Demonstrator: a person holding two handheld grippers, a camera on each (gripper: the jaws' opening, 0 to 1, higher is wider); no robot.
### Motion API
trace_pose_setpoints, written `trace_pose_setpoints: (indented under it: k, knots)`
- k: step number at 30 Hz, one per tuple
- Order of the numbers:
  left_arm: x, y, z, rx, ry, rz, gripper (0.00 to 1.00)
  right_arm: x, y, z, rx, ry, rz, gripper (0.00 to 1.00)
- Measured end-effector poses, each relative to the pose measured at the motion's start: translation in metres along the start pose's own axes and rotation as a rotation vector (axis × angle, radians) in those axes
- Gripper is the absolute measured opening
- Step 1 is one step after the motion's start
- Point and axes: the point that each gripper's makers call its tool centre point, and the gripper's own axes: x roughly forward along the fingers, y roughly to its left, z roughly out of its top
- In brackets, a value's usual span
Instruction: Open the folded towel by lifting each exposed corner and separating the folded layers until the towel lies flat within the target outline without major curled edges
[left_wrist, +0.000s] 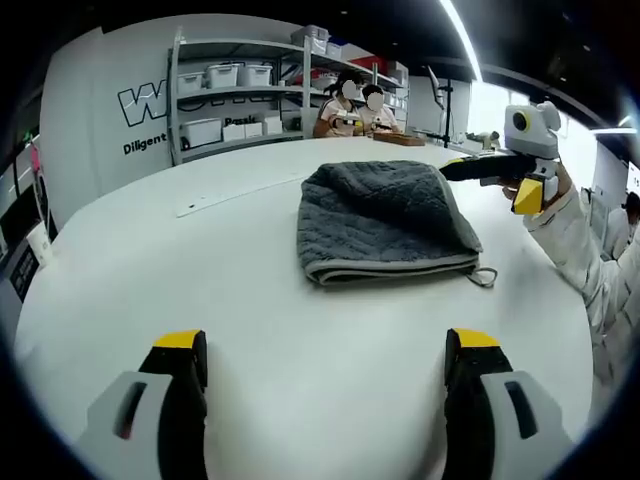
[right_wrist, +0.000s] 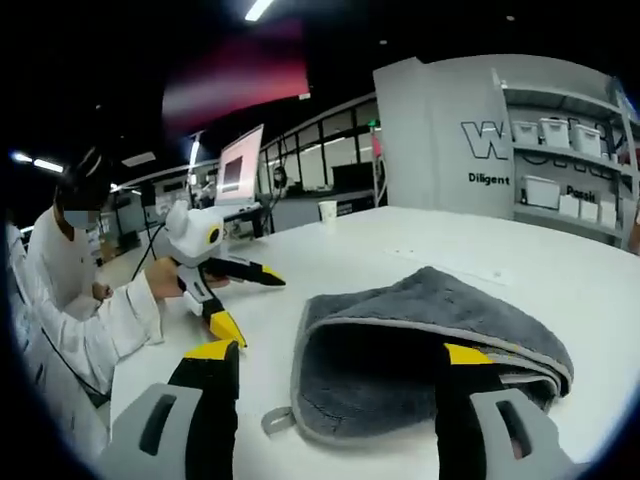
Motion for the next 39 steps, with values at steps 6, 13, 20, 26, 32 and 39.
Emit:
trace_pose_setpoints:
  k: [6, 13, 20, 26, 32, 39]
  knots:
    - [0.000, 0.001, -0.001, -0.001, 0.003, 0.003, 0.98, 0.013, 0.015, -0.007, -0.036, 0.026, 0.052, 0.66]
    - [0.000, -0.001, 0.000, -0.001, 0.002, -0.003, 0.97, 0.028, 0.032, -0.019, -0.076, 0.065, 0.094, 0.49]
    - [0.000, -0.001, 0.001, -0.002, -0.003, -0.003, 0.97, 0.032, 0.031, -0.025, -0.119, 0.083, 0.073, 0.29]
    - [-0.001, 0.000, 0.001, -0.001, -0.004, -0.001, 0.97, 0.034, 0.024, -0.025, -0.166, 0.072, 0.049, 0.06]
    - [-0.001, 0.000, 0.001, -0.001, -0.003, 0.000, 0.97, 0.033, 0.023, -0.026, -0.179, 0.072, 0.049, 0.00]
    - [0.000, 0.000, 0.001, 0.001, -0.002, -0.001, 0.97, 0.031, 0.023, -0.024, -0.178, 0.058, 0.047, 0.00]
